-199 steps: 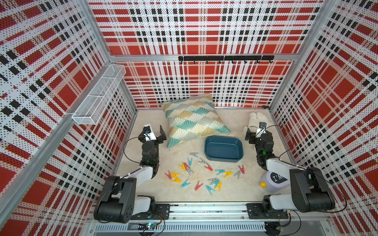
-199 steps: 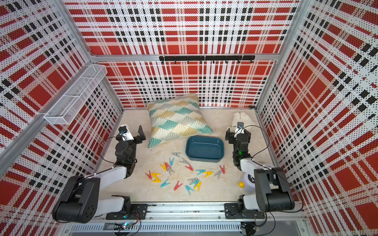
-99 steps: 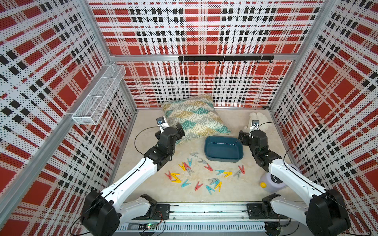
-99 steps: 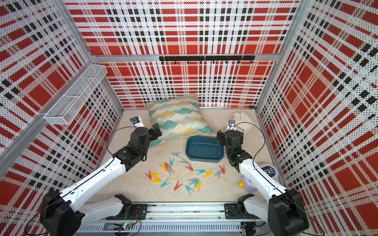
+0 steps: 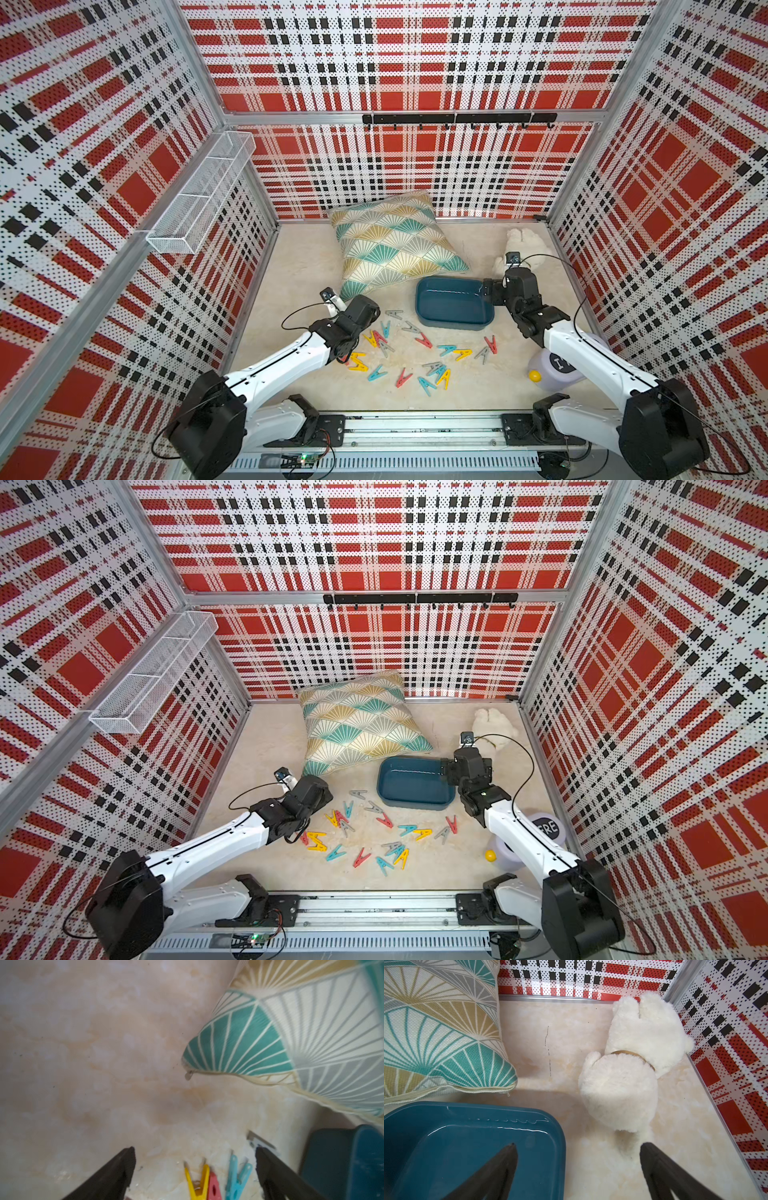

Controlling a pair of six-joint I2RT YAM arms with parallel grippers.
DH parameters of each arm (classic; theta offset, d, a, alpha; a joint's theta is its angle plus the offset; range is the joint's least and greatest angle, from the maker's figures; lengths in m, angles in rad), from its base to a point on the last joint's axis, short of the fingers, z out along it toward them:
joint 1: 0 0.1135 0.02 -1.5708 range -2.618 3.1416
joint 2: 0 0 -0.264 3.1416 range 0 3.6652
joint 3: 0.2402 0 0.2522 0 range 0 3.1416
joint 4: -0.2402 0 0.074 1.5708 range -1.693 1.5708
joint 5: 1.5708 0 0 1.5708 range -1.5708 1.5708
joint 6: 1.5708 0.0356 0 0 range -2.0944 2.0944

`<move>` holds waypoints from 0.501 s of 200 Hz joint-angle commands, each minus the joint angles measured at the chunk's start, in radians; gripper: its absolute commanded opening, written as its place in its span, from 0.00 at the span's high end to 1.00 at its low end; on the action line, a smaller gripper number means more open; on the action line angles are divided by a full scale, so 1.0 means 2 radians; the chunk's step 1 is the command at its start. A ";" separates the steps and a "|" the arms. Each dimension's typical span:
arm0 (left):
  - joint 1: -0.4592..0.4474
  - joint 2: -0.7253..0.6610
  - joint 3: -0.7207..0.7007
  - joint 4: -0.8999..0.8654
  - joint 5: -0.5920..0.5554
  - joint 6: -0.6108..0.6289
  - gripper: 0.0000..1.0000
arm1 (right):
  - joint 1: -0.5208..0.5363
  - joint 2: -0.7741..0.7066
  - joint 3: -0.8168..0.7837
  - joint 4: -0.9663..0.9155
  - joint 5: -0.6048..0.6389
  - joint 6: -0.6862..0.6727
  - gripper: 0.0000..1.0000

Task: Put the clothespins into the storage box
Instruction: Pick up the clothespin from the center of the board.

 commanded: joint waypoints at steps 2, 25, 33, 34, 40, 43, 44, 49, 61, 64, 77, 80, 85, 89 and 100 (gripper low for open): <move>0.022 0.012 -0.017 -0.016 0.033 -0.007 0.13 | 0.001 -0.004 0.003 0.000 -0.005 0.001 0.02; 0.019 0.022 -0.022 -0.030 0.026 -0.004 0.19 | 0.001 -0.009 0.000 0.000 -0.001 -0.001 0.03; 0.017 0.024 -0.023 -0.034 0.025 -0.002 0.23 | 0.001 -0.011 -0.002 0.000 -0.001 -0.001 0.03; 0.016 0.024 -0.024 -0.034 0.025 -0.002 0.23 | 0.001 -0.011 -0.002 0.000 -0.001 -0.001 0.03; 0.013 0.024 -0.026 -0.034 0.024 -0.001 0.26 | 0.001 -0.013 -0.003 0.000 -0.001 -0.001 0.03; 0.012 0.023 -0.027 -0.033 0.023 0.000 0.28 | 0.001 -0.014 -0.004 0.000 -0.001 -0.001 0.03; 0.011 0.023 -0.027 -0.033 0.023 0.000 0.28 | 0.001 -0.014 -0.004 0.000 -0.001 -0.001 0.03; 0.010 0.023 -0.027 -0.031 0.024 0.004 0.32 | 0.002 -0.014 -0.005 0.000 -0.001 -0.001 0.03; 0.006 0.025 -0.024 -0.031 0.024 0.010 0.44 | 0.001 -0.012 -0.003 0.000 -0.001 -0.001 0.03; 0.005 0.025 -0.023 -0.032 0.024 0.011 0.48 | 0.002 -0.012 -0.003 0.000 -0.001 -0.001 0.03; -0.001 0.028 -0.020 -0.040 0.023 0.010 0.51 | 0.002 -0.008 0.001 -0.001 0.010 -0.002 0.03; -0.002 0.028 -0.021 -0.042 0.022 0.009 0.53 | 0.001 -0.007 0.002 -0.001 0.010 -0.003 0.03; -0.005 0.029 -0.021 -0.045 0.021 0.007 0.53 | 0.001 -0.006 0.003 -0.002 0.011 -0.003 0.03; -0.006 0.030 -0.022 -0.047 0.021 0.006 0.54 | 0.001 -0.005 0.004 -0.003 0.011 -0.003 0.03; -0.008 0.030 -0.025 -0.049 0.022 0.004 0.54 | 0.001 -0.004 0.004 -0.003 0.011 -0.002 0.03</move>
